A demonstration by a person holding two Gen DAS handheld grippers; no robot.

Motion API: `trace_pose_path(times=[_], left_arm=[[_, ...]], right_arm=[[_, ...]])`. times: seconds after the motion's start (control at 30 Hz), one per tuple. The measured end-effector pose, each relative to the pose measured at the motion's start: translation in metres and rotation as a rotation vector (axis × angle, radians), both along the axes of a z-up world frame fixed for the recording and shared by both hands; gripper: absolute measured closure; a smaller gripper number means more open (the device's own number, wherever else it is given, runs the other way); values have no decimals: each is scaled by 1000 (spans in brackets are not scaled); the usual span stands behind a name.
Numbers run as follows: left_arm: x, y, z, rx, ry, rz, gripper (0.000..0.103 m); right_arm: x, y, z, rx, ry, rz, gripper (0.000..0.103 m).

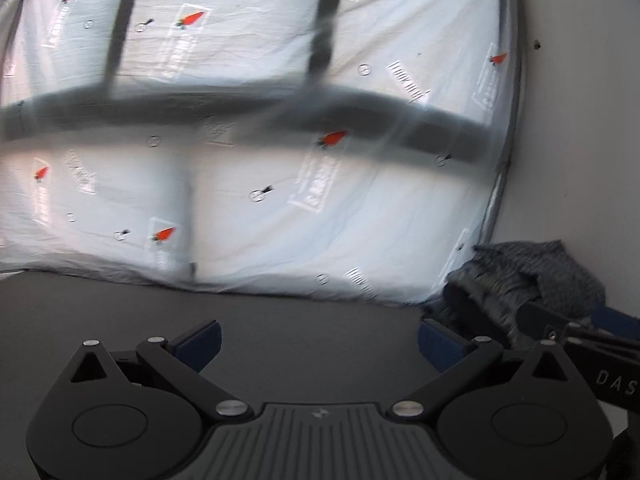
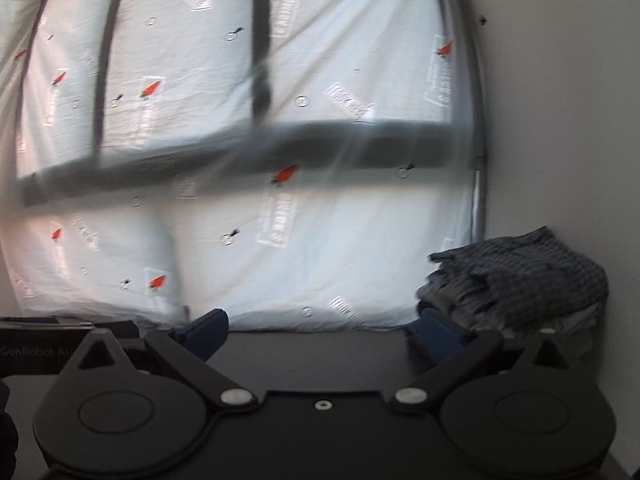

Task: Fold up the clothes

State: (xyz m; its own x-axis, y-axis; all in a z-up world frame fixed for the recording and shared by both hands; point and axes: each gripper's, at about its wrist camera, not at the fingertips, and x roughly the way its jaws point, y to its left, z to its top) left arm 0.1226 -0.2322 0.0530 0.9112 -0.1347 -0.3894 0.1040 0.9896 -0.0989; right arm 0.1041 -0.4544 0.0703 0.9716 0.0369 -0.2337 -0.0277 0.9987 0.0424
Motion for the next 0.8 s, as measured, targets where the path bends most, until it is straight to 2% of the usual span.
trace_pose_path(times=[0.2,0.37,0.57,0.8], left_arm=[[-55,85,-9,45,61,77,0],[-94,137,-18,75,100,113,0],[-130,178,-34,81,157,140,0],[-159,205,-47,77,198,152,0]], right_arm=[[-53,80,-13,11,65,65,0],[-89,132,-25,13,119,95,0],[-124,172,-38,21,199,113,0],[-152,196,-53,3,263,120,0]])
